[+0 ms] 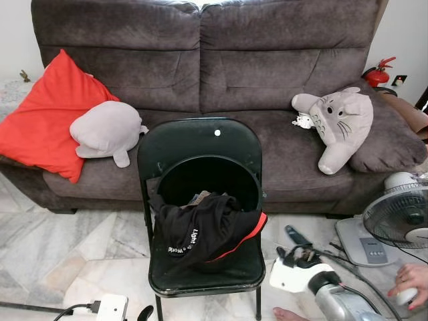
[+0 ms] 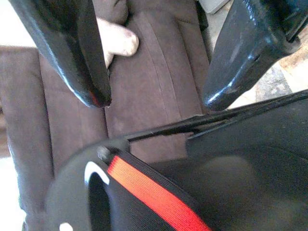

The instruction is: Hang hanger

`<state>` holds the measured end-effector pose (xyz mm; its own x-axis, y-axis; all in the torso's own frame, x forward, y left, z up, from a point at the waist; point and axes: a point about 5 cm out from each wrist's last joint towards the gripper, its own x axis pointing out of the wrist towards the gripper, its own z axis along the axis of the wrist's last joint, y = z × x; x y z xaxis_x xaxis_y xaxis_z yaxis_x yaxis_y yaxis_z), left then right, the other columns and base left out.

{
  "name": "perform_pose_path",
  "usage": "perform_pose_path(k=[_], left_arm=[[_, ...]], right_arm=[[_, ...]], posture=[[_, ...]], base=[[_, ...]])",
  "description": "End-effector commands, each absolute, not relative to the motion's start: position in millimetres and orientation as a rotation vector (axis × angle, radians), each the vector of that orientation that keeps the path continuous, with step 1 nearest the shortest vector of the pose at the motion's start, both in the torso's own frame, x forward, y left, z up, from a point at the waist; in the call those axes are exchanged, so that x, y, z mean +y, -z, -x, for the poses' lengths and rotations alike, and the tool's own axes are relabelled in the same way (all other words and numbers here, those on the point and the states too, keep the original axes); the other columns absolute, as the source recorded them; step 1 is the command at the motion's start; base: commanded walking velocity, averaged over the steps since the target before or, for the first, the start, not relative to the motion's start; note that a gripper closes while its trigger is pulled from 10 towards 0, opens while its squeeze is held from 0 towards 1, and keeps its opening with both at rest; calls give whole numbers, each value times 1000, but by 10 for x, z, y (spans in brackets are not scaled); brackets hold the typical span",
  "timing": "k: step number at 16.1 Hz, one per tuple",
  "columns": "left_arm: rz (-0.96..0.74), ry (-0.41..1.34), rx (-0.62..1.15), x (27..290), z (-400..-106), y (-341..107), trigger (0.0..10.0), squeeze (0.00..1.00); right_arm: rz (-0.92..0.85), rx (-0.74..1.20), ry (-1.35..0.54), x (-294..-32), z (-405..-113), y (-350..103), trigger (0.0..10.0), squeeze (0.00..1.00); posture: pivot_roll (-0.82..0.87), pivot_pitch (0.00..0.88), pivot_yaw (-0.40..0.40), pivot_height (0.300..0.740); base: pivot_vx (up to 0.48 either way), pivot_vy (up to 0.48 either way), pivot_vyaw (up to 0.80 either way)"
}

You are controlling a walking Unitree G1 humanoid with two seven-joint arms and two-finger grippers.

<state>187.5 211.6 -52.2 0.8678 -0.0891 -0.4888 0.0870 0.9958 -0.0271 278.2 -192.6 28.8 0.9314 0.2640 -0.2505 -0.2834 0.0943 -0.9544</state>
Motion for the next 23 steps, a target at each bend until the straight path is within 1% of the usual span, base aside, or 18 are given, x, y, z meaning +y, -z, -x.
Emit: perform_pose_path(k=[1, 3, 4, 7, 8, 9, 10, 11, 12, 18, 23], left_arm=[[14, 80, 543, 2156, -1815, 562, 10000, 0], [14, 78, 541, 2158, -1815, 561, 10000, 0], [14, 74, 538, 2167, -1815, 558, 10000, 0], [13, 70, 534, 2172, -1820, 554, 10000, 0], [14, 72, 533, 2163, -1827, 553, 10000, 0], [14, 73, 532, 2159, -1831, 552, 10000, 0], [13, 74, 532, 2157, -1835, 551, 10000, 0], [13, 76, 533, 2154, -1838, 552, 10000, 0], [12, 76, 532, 2153, -1840, 551, 10000, 0], [11, 67, 530, 2170, -1850, 544, 10000, 0], [9, 63, 533, 2201, -1828, 549, 10000, 0]], right_arm=[[1461, 7, -448, -1913, -2771, -228, 10000, 0], [1529, -25, -469, -1922, -2808, -215, 10000, 0], [1593, -69, -452, -1952, -2882, -250, 10000, 0], [1637, -120, -401, -1979, -2988, -320, 10000, 0], [1633, -141, -396, -1962, -3022, -345, 10000, 898], [1629, -150, -395, -1947, -3038, -356, 10000, 1000], [1627, -157, -398, -1921, -3062, -367, 10000, 992], [1628, -168, -421, -1878, -3081, -363, 10000, 271], [1629, -179, -429, -1850, -3093, -367, 10000, 0], [1640, -259, -513, -1632, -3163, -401, 10000, 0], [1635, -350, -508, -1557, -3208, -481, 10000, 0]], posture=[[-111, 123, 59, 721], [-104, 127, 62, 721], [-103, 131, 62, 721], [-97, 135, 65, 721], [-94, 136, 66, 721], [-94, 137, 67, 721], [-94, 138, 67, 721], [-92, 138, 68, 721], [-89, 139, 69, 721], [-75, 139, 67, 721], [-60, 138, 64, 721]], base=[[0, 0, 0], [0, 0, 0], [0, 0, 0], [0, 0, 0], [0, 0, 0], [0, 0, 0], [0, 0, 0], [0, 0, 0], [0, 0, 0], [0, 0, 0], [0, 0, 0]])
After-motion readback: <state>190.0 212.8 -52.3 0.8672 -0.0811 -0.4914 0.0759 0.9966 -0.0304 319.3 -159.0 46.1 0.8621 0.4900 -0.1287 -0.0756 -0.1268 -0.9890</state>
